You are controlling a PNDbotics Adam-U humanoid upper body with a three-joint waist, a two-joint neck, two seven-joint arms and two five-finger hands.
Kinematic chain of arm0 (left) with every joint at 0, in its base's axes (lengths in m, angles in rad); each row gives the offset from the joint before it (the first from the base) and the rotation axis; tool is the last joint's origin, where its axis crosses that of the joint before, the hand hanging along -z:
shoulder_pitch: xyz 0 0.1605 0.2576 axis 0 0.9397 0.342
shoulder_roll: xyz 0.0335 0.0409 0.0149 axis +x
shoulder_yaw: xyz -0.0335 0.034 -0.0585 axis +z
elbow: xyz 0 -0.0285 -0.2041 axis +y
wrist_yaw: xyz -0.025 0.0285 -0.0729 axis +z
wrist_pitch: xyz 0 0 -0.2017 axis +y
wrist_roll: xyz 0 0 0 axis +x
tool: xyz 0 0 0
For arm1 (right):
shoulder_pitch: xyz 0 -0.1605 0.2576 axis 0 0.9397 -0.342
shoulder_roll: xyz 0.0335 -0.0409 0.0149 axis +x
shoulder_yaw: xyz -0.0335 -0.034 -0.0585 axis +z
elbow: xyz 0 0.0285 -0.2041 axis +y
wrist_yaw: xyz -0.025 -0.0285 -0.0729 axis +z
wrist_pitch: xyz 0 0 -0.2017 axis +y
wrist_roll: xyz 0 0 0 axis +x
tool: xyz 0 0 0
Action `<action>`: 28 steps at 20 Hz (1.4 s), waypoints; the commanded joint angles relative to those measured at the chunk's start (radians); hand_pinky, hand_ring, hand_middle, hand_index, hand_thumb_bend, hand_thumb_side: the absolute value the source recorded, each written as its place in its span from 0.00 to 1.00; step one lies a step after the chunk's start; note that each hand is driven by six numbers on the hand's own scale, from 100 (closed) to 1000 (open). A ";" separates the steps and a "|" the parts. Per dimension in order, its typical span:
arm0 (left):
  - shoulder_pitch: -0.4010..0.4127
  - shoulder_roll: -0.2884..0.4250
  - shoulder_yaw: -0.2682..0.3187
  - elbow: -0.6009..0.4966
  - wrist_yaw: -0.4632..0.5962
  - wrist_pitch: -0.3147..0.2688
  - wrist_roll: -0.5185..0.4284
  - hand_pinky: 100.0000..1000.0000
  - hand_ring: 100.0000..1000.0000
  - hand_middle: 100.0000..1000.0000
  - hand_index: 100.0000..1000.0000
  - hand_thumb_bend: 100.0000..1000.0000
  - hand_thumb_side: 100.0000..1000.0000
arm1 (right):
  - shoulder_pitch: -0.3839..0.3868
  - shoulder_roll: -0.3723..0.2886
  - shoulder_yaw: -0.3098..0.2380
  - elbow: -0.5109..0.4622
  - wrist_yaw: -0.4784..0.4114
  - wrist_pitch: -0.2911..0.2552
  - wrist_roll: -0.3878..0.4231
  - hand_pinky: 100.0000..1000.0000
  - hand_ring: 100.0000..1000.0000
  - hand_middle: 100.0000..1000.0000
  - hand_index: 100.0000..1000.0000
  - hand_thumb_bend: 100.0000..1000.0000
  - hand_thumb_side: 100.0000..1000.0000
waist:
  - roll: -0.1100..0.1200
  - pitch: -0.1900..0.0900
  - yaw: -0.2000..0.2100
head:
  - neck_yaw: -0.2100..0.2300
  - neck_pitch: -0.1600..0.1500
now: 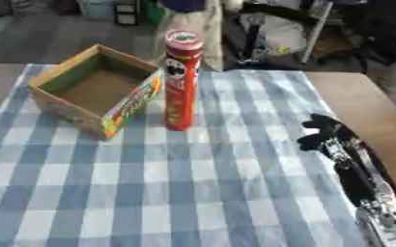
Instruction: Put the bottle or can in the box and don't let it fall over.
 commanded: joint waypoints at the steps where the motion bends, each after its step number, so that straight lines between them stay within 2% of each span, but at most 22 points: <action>1: -0.006 0.005 0.005 -0.015 -0.007 0.001 -0.003 0.66 0.49 0.49 0.63 0.00 0.68 | -0.005 -0.013 -0.001 -0.026 -0.010 -0.002 0.003 0.62 0.62 0.72 0.84 0.00 0.69 | 0.003 -0.003 0.002 | 0.006 -0.010; 9: -0.008 0.004 0.003 -0.015 -0.009 0.002 -0.007 0.66 0.49 0.49 0.62 0.00 0.68 | -0.001 -0.037 0.003 -0.045 -0.007 -0.006 0.005 0.62 0.63 0.73 0.85 0.00 0.67 | 0.000 0.000 0.011 | -0.004 -0.020; 10: -0.008 0.005 0.002 -0.015 -0.009 0.002 -0.007 0.66 0.49 0.49 0.62 0.00 0.68 | 0.001 -0.047 0.004 -0.054 -0.008 -0.009 0.007 0.62 0.63 0.73 0.85 0.00 0.84 | 0.000 0.000 0.012 | -0.005 -0.021; 11: -0.008 0.006 0.002 -0.015 -0.010 0.002 -0.008 0.66 0.49 0.49 0.62 0.00 0.68 | 0.002 -0.068 0.006 -0.068 -0.009 -0.013 0.009 0.62 0.63 0.73 0.85 0.00 0.65 | -0.001 0.000 0.013 | -0.006 -0.021; 12: -0.008 0.006 0.001 -0.015 -0.010 0.003 -0.009 0.66 0.49 0.49 0.62 0.00 0.68 | 0.002 -0.089 0.006 -0.080 -0.012 -0.016 0.009 0.63 0.63 0.73 0.86 0.00 0.63 | -0.001 -0.001 0.014 | -0.006 -0.020; 16: -0.007 0.009 -0.002 -0.014 -0.011 0.004 -0.013 0.66 0.49 0.49 0.62 0.00 0.68 | -0.033 -0.254 0.002 -0.090 -0.047 -0.096 0.012 0.64 0.67 0.76 0.88 0.00 0.56 | -0.006 -0.004 0.018 | -0.004 -0.022; 17: -0.007 0.009 -0.003 -0.013 -0.010 0.004 -0.014 0.66 0.49 0.49 0.62 0.00 0.68 | -0.049 -0.308 0.000 -0.091 -0.059 -0.120 0.013 0.65 0.68 0.76 0.89 0.00 0.63 | -0.008 -0.005 0.019 | -0.007 -0.024; 18: -0.008 0.009 -0.004 -0.013 -0.009 0.005 -0.016 0.66 0.49 0.49 0.62 0.00 0.68 | -0.063 -0.355 -0.003 -0.091 -0.071 -0.139 0.013 0.65 0.69 0.77 0.90 0.00 0.51 | -0.009 -0.005 0.019 | -0.009 -0.026; 20: -0.008 0.009 -0.008 -0.010 -0.009 0.005 -0.022 0.66 0.49 0.49 0.62 0.00 0.68 | -0.098 -0.464 -0.004 -0.091 -0.097 -0.162 0.018 0.66 0.70 0.79 0.91 0.00 0.48 | -0.011 -0.005 0.020 | -0.014 -0.033; 24: -0.009 0.009 -0.015 -0.009 -0.007 0.005 -0.033 0.67 0.50 0.49 0.62 0.00 0.68 | -0.191 -0.640 0.004 -0.091 -0.148 -0.165 0.043 0.68 0.73 0.81 0.93 0.00 0.43 | -0.013 -0.005 0.027 | -0.020 -0.041; 28: -0.012 0.007 -0.020 -0.009 -0.002 0.004 -0.042 0.67 0.50 0.50 0.62 0.00 0.69 | -0.315 -0.760 0.026 -0.091 -0.204 -0.123 0.077 0.70 0.75 0.83 0.94 0.00 0.40 | -0.011 -0.004 0.038 | -0.033 -0.049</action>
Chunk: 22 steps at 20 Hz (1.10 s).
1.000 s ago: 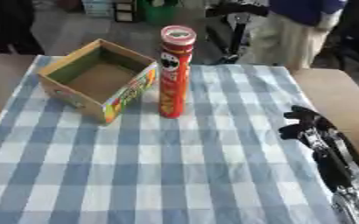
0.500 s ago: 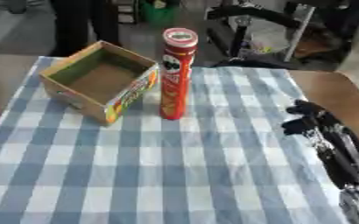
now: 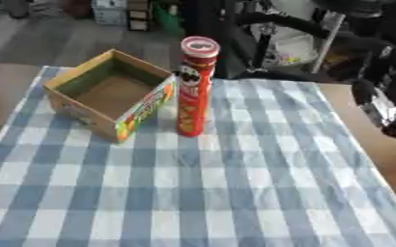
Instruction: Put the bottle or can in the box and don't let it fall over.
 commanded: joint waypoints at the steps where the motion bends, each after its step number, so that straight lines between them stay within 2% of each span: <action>1: -0.013 0.013 -0.006 -0.009 0.003 -0.002 -0.010 0.67 0.50 0.50 0.62 0.00 0.69 | -0.083 -0.118 0.011 -0.022 -0.044 0.037 0.030 0.71 0.76 0.84 0.95 0.00 0.39 | 0.005 -0.003 0.005 | -0.014 -0.021; 5: -0.016 0.014 -0.012 -0.010 0.008 -0.003 -0.018 0.67 0.50 0.50 0.62 0.00 0.69 | -0.225 -0.156 0.051 -0.001 -0.073 0.116 0.075 0.73 0.80 0.86 0.96 0.00 0.39 | 0.012 0.000 0.020 | -0.027 -0.026; 9: -0.022 0.010 -0.019 -0.009 0.013 -0.003 -0.027 0.67 0.50 0.50 0.62 0.00 0.69 | -0.410 -0.153 0.115 0.109 -0.035 0.160 0.151 0.81 0.88 0.92 0.98 0.00 0.39 | 0.016 0.004 0.042 | -0.051 -0.037; 14: -0.039 0.004 -0.035 -0.009 0.024 -0.004 -0.044 0.67 0.50 0.50 0.62 0.00 0.69 | -0.619 -0.086 0.204 0.312 0.111 0.176 0.287 0.85 0.92 0.95 0.99 0.00 0.46 | 0.024 0.013 0.083 | -0.108 -0.061; 19: -0.060 -0.004 -0.052 -0.006 0.039 -0.004 -0.064 0.67 0.50 0.50 0.62 0.00 0.69 | -0.748 0.011 0.260 0.549 0.272 0.162 0.350 0.89 0.94 0.95 0.99 0.00 0.54 | 0.031 0.022 0.136 | -0.174 -0.080; 22: -0.071 -0.007 -0.060 -0.006 0.047 -0.004 -0.075 0.67 0.50 0.50 0.62 0.00 0.69 | -0.800 0.058 0.275 0.652 0.376 0.152 0.361 0.91 0.95 0.96 1.00 0.00 0.60 | 0.032 0.027 0.162 | -0.202 -0.088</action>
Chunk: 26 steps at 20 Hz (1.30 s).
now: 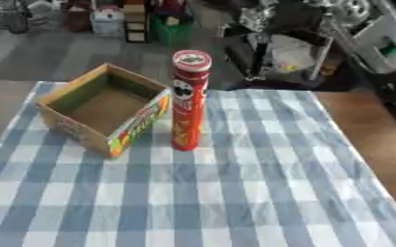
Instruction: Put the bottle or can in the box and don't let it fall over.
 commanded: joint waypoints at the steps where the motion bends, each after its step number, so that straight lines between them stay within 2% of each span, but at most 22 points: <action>1: -0.019 0.001 -0.008 -0.010 0.013 -0.001 -0.013 0.67 0.50 0.50 0.62 0.00 0.69 | -0.051 0.026 0.007 0.093 0.104 -0.008 0.017 0.92 0.96 0.97 1.00 0.00 0.63 | 0.006 -0.007 0.009 | -0.029 -0.020; 8: -0.032 -0.007 -0.013 -0.009 0.019 0.000 -0.023 0.67 0.50 0.50 0.62 0.00 0.69 | -0.077 0.083 0.036 0.125 0.248 -0.006 0.096 1.00 1.00 1.00 1.00 0.00 0.71 | 0.007 0.001 0.034 | -0.049 -0.034; 14: -0.037 -0.012 -0.014 -0.008 0.021 0.000 -0.027 0.67 0.50 0.50 0.62 0.00 0.69 | -0.072 0.094 0.042 0.137 0.352 0.009 0.119 1.00 1.00 1.00 1.00 0.01 0.70 | 0.008 0.002 0.054 | -0.049 -0.030; 26: -0.041 -0.014 -0.016 -0.006 0.020 0.001 -0.035 0.67 0.50 0.50 0.62 0.00 0.69 | -0.066 0.101 0.044 0.156 0.488 0.045 0.147 1.00 1.00 1.00 1.00 0.07 0.71 | 0.007 0.005 0.058 | -0.073 -0.026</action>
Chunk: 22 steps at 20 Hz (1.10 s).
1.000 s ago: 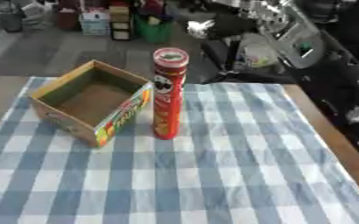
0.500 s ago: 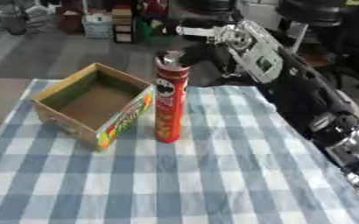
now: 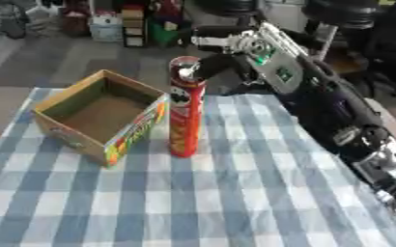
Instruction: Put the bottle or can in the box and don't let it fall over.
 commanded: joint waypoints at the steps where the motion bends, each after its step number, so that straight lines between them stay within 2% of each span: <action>1: -0.013 0.004 0.000 -0.012 -0.001 -0.002 -0.004 0.67 0.50 0.50 0.62 0.00 0.69 | -0.016 -0.015 -0.009 0.002 0.039 0.011 0.005 1.00 1.00 1.00 1.00 0.07 0.71 | 0.007 -0.008 0.001 | -0.008 -0.005; 9: -0.014 0.003 0.002 -0.013 -0.001 -0.002 -0.004 0.67 0.50 0.50 0.62 0.00 0.69 | -0.008 -0.011 -0.003 0.010 0.082 0.013 0.062 0.98 0.99 1.00 1.00 0.08 0.72 | 0.006 -0.009 0.003 | -0.007 -0.008; 15: -0.015 0.002 0.002 -0.014 0.000 -0.002 -0.004 0.67 0.50 0.49 0.62 0.00 0.69 | -0.006 -0.016 0.001 -0.001 0.112 -0.011 0.124 0.85 0.91 0.98 1.00 0.10 0.75 | 0.006 -0.010 0.003 | -0.004 -0.008; 16: -0.015 0.002 0.002 -0.015 0.000 -0.002 -0.004 0.67 0.50 0.49 0.62 0.00 0.69 | -0.006 -0.017 0.001 -0.005 0.119 -0.015 0.132 0.79 0.87 0.96 1.00 0.11 0.76 | 0.006 -0.010 0.003 | -0.003 -0.008; 19: -0.015 0.002 0.002 -0.015 0.000 -0.002 -0.004 0.67 0.50 0.49 0.62 0.00 0.69 | -0.005 -0.020 0.001 -0.017 0.147 -0.030 0.145 0.70 0.77 0.93 1.00 0.13 0.77 | 0.006 -0.010 0.004 | -0.002 -0.008; 22: -0.016 0.001 0.003 -0.015 -0.001 -0.002 -0.003 0.67 0.50 0.49 0.62 0.00 0.69 | -0.003 -0.023 0.000 -0.027 0.178 -0.046 0.145 0.55 0.65 0.86 0.98 0.15 0.76 | 0.005 -0.011 0.004 | -0.002 -0.011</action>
